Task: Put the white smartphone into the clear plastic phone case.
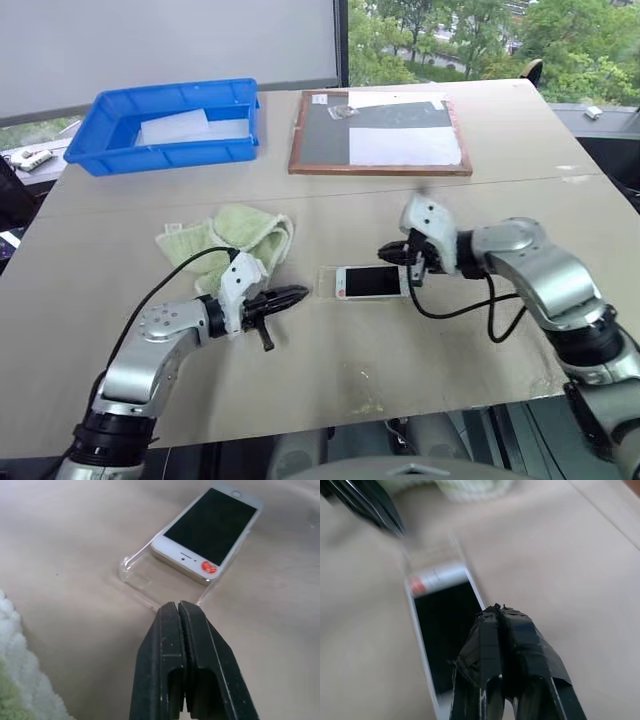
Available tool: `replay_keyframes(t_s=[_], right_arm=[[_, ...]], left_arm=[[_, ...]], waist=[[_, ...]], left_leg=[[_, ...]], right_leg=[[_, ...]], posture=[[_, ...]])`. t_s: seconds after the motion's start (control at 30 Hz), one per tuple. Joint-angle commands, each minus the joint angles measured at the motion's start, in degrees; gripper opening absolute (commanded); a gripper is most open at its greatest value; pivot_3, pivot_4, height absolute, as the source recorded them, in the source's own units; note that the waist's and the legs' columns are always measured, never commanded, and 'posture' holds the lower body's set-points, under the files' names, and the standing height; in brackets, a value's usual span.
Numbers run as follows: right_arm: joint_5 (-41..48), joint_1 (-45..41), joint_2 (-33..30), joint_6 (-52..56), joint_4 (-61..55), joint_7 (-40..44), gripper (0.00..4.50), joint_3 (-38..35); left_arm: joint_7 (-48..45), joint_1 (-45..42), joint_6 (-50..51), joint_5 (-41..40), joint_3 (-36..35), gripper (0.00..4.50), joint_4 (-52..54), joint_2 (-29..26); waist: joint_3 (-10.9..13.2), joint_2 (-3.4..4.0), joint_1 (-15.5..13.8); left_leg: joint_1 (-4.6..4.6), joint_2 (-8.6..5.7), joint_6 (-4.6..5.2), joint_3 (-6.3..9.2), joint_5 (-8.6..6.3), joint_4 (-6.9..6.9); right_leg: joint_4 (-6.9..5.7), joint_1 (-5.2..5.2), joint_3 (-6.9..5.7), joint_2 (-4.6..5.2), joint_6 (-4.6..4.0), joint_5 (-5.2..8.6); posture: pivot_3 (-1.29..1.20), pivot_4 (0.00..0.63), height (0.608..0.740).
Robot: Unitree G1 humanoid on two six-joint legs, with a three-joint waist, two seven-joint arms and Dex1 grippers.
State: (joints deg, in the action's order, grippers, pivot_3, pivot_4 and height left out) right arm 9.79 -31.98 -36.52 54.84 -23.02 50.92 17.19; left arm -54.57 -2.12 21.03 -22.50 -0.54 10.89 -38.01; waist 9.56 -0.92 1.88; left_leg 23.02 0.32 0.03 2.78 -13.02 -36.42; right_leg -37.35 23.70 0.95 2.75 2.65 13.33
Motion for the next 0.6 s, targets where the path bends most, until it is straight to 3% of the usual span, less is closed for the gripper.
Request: replay_keyframes(t_s=[0.03,0.2,0.6], right_arm=[[-0.74,2.81,-3.45,0.13,-3.65,-1.67,0.00,-1.55],[-0.54,5.07,-4.28,1.23,-4.73,-3.92,0.00,-0.45],[-1.45,1.49,-1.11,2.59,-3.51,-6.25,0.00,6.55]], left_arm=[[0.22,-0.54,-0.53,1.23,0.62,0.02,-0.54,-0.21],[-0.11,-1.78,-0.38,2.26,2.03,0.02,-1.96,0.08],[-0.85,-5.04,0.49,2.24,4.31,0.02,-3.51,2.33]], waist=[[0.02,-0.02,0.00],[0.13,-0.07,0.29],[0.17,-0.11,-0.26]], left_leg=[[0.00,0.00,0.00,-0.02,0.00,0.00],[-0.03,0.06,0.00,-0.08,0.00,0.00],[-0.02,0.04,0.00,-0.05,0.01,-0.05]], right_leg=[[0.01,0.00,0.01,0.00,0.00,0.01],[-0.01,0.00,0.04,-0.05,0.03,0.01],[-0.01,-0.02,0.02,-0.05,0.16,-0.07]], posture=[[0.00,0.150,0.740],[0.00,0.150,0.740],[0.00,0.150,0.740]])
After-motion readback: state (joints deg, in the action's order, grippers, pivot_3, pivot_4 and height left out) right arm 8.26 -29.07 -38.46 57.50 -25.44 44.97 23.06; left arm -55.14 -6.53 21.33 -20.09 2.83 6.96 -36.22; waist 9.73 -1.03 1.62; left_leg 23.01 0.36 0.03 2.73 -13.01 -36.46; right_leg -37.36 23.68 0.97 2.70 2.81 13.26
